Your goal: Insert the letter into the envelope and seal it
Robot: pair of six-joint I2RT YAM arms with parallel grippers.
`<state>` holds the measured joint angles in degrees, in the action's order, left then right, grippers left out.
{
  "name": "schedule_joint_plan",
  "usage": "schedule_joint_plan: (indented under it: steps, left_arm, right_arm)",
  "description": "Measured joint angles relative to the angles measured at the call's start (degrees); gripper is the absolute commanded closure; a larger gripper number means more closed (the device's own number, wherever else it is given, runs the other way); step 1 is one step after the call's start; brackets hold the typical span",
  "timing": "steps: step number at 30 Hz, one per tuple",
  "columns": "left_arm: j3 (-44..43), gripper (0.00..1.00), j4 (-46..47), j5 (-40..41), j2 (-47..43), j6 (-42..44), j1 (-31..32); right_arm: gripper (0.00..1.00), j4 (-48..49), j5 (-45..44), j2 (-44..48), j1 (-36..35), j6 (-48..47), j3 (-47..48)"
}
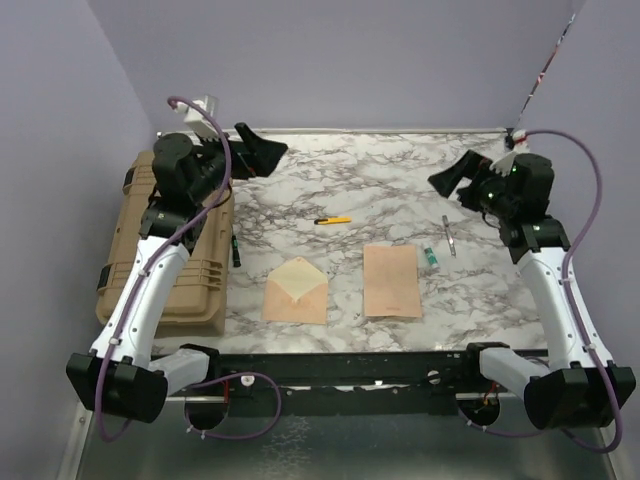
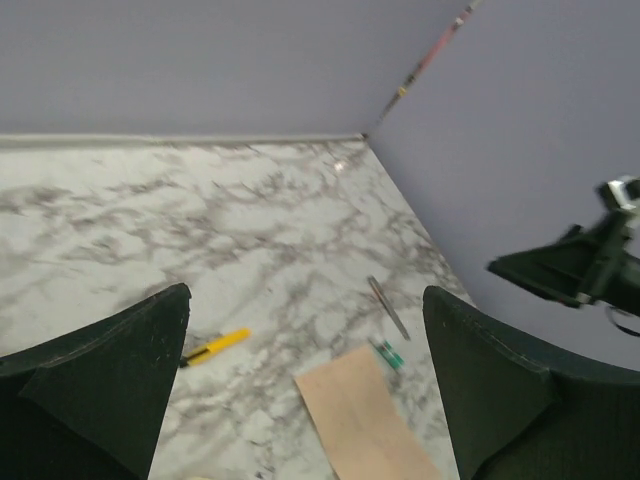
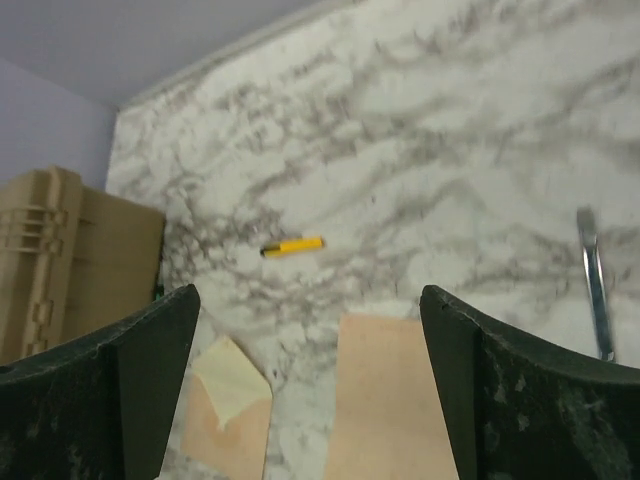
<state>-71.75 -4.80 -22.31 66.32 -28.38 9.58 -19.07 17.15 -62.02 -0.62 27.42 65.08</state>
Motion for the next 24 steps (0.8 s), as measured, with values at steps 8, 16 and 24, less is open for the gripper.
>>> schedule_joint_plan:
  steps: [8,16,24]
  left_arm:
    - [7.76,0.01,3.37,-1.55,0.44,-3.8,18.21]
    - [9.88,0.45,5.25,3.91,9.66,-6.62,32.89]
    - [10.25,0.64,5.57,11.26,24.92,-12.31,48.41]
  right_arm:
    - [0.14,-11.06,2.69,-2.6,0.0,6.34,-13.51]
    - [0.3,-16.79,2.95,1.88,0.0,10.6,-25.29]
    - [0.5,-20.79,3.34,7.17,0.0,11.98,-34.32]
